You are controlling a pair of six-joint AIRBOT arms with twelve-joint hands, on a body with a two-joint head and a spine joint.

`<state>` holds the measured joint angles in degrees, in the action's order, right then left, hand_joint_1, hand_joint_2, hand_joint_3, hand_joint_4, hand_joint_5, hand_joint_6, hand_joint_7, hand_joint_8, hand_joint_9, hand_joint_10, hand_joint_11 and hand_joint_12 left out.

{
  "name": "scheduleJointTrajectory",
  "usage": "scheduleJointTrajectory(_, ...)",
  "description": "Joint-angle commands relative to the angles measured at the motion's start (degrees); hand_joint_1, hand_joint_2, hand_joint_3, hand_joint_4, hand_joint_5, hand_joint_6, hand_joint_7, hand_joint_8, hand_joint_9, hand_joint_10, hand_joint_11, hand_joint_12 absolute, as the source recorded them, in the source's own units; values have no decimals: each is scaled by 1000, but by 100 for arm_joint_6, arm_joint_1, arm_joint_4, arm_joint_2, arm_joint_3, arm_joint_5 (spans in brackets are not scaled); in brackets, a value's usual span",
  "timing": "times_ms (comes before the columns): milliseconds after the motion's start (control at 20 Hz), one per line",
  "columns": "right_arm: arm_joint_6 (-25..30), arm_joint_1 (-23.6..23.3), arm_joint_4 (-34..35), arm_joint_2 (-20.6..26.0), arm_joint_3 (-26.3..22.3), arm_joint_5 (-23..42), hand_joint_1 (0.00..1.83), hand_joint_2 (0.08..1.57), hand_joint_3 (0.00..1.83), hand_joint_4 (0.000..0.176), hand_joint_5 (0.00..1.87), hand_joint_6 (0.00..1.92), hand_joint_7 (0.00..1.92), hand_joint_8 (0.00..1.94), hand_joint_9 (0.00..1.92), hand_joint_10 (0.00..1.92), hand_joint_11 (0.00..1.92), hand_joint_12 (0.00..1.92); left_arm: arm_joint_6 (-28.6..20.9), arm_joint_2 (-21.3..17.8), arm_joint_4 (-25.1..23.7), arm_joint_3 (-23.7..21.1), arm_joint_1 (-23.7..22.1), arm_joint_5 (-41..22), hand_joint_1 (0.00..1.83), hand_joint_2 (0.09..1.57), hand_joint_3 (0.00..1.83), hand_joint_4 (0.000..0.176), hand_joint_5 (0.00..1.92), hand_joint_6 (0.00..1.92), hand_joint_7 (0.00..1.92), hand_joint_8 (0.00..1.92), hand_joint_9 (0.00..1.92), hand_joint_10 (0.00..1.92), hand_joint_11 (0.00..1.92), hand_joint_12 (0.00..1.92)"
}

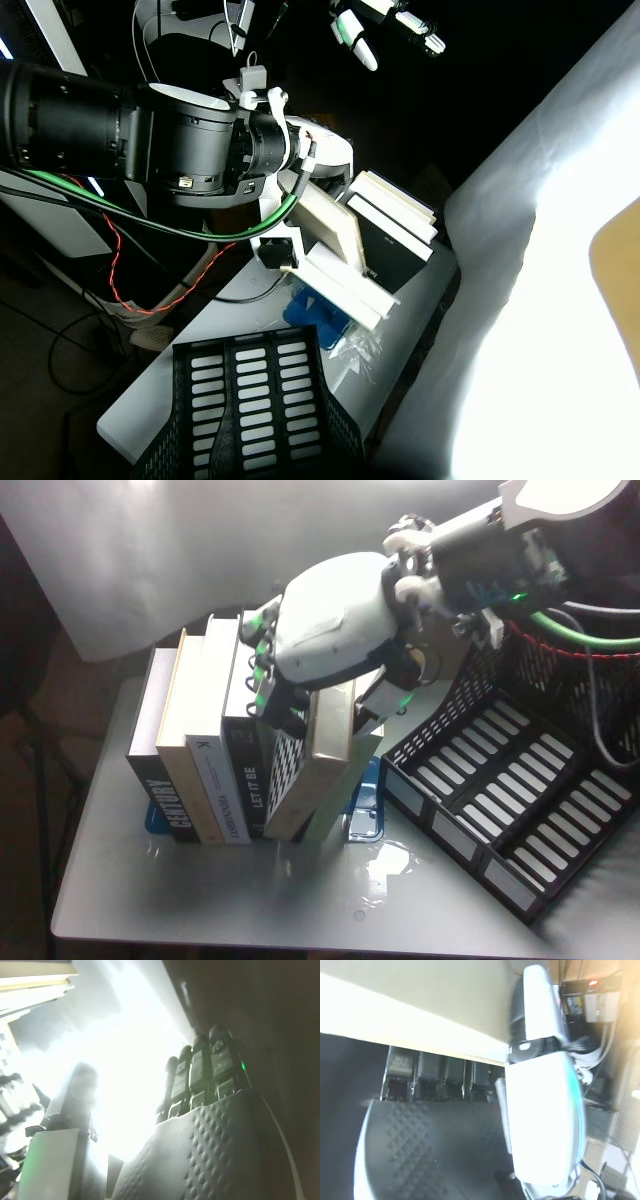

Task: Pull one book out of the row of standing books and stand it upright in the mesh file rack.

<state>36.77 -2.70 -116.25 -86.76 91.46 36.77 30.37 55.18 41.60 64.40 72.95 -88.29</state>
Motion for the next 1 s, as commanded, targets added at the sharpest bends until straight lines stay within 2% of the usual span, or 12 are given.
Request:
scheduleJointTrajectory(0,22,-98,73,141,52,-123,1064,1257,0,0,750,1396,539,1090,306,1271,8,1891,0,-51,122,62,-42,-696,684,1354,0,11,0,0,0,0,0,0,0,0)
scheduleJointTrajectory(50,73,-169,55,185,49,-94,1143,1247,0,0,827,1336,628,1350,405,1369,35,1915,0,-49,113,62,-47,-691,695,1355,0,18,0,0,0,0,0,0,0,0)
scheduleJointTrajectory(350,192,-435,93,416,-4,-56,1143,1238,1,20,807,1328,721,1390,571,1493,131,1921,0,-48,78,70,-89,-679,709,1352,0,0,2,1,0,0,0,0,0,0)
scheduleJointTrajectory(400,199,-493,129,464,-15,-56,1192,1226,0,0,813,1132,788,1525,817,1799,620,1921,0,-47,78,70,-96,-676,705,1352,0,0,5,2,0,0,0,0,0,0)
scheduleJointTrajectory(450,200,-553,187,515,-23,-56,1080,1214,0,0,813,1246,965,1713,1024,1897,907,1921,0,-47,78,69,-96,-688,705,1349,0,0,10,4,0,0,0,0,0,0)
scheduleJointTrajectory(500,200,-610,254,570,-31,-56,1080,1214,0,0,813,1246,965,1713,1024,1897,907,1921,0,-48,73,69,-104,-695,705,1349,0,0,10,4,0,0,0,0,0,0)
scheduleJointTrajectory(550,199,-649,287,609,-33,-57,1195,1205,0,0,849,1063,820,1500,706,1757,478,1921,0,-48,61,70,-119,-690,722,1346,0,0,13,4,0,0,0,0,0,0)
scheduleJointTrajectory(650,199,-734,390,717,-29,-103,1173,1226,7,0,868,1136,694,1540,505,1680,173,1921,0,-48,23,77,-146,-665,733,1342,0,0,7,2,0,0,0,0,0,0)
scheduleJointTrajectory(800,184,-867,480,819,-57,-153,1136,1253,6,25,742,1377,729,1434,595,1472,207,1921,0,-48,15,78,-150,-656,733,1346,0,5,1,0,0,0,0,0,0,0)
scheduleJointTrajectory(850,184,-925,514,860,-66,-161,1287,1243,15,0,732,1383,752,1386,600,1573,148,1921,0,-48,15,78,-151,-657,733,1347,0,4,3,1,0,0,0,0,0,0)
scheduleJointTrajectory(900,177,-990,542,903,-88,-177,1180,1232,7,0,757,1327,782,1381,662,1470,290,1884,0,-48,8,78,-156,-650,708,1348,0,3,0,0,0,0,0,0,0,0)
scheduleJointTrajectory(950,153,-1060,566,954,-126,-210,1112,1229,2,0,770,1317,1028,1800,1090,1831,960,1914,0,-49,1,79,-160,-645,688,1350,0,7,0,0,0,0,0,0,0,0)
